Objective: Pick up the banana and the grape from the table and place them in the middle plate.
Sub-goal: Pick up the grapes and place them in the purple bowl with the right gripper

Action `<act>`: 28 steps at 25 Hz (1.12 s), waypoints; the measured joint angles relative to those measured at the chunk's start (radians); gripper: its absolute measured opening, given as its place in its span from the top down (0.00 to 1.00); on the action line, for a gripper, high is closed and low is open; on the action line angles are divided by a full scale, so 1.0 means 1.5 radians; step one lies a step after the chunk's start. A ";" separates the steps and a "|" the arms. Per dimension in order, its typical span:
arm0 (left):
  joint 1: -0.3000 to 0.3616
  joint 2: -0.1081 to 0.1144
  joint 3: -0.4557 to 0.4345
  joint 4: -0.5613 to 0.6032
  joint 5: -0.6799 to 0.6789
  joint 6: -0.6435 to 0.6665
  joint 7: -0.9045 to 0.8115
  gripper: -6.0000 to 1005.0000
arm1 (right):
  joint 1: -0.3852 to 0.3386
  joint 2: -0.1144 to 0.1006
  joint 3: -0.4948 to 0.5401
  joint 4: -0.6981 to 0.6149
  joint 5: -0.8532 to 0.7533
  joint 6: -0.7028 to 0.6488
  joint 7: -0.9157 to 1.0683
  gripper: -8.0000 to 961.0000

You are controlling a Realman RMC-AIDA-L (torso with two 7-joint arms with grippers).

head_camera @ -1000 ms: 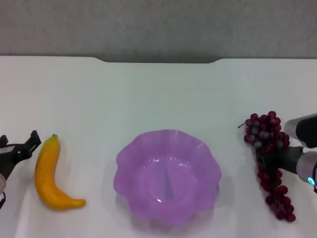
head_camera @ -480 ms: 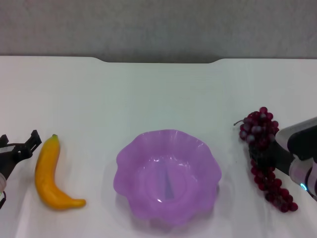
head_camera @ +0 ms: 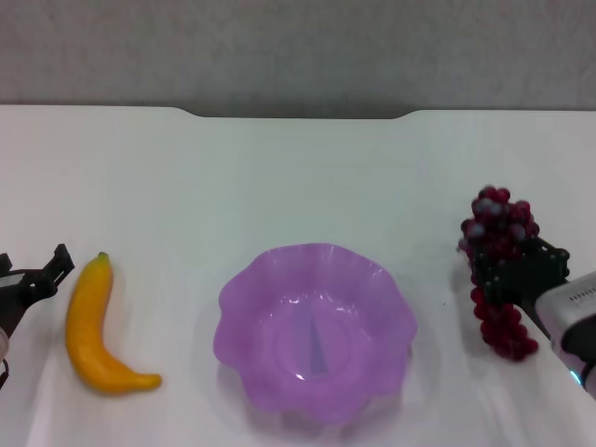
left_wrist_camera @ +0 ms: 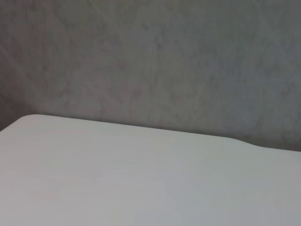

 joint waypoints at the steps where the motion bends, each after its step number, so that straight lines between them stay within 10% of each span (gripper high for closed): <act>1: 0.000 0.000 0.000 0.000 0.000 0.000 0.001 0.11 | -0.006 0.000 -0.009 0.000 -0.001 -0.029 0.004 0.54; 10: 0.003 -0.001 0.000 0.001 0.001 -0.001 0.007 0.11 | -0.071 -0.010 -0.073 0.083 -0.019 -0.196 0.013 0.55; 16: 0.006 0.000 0.000 0.001 0.001 -0.001 0.007 0.11 | -0.113 -0.031 -0.035 0.275 -0.086 -0.031 0.014 0.55; 28: -0.006 0.001 0.000 -0.002 0.000 0.000 0.007 0.11 | 0.020 -0.003 -0.086 0.278 -0.148 0.197 0.013 0.55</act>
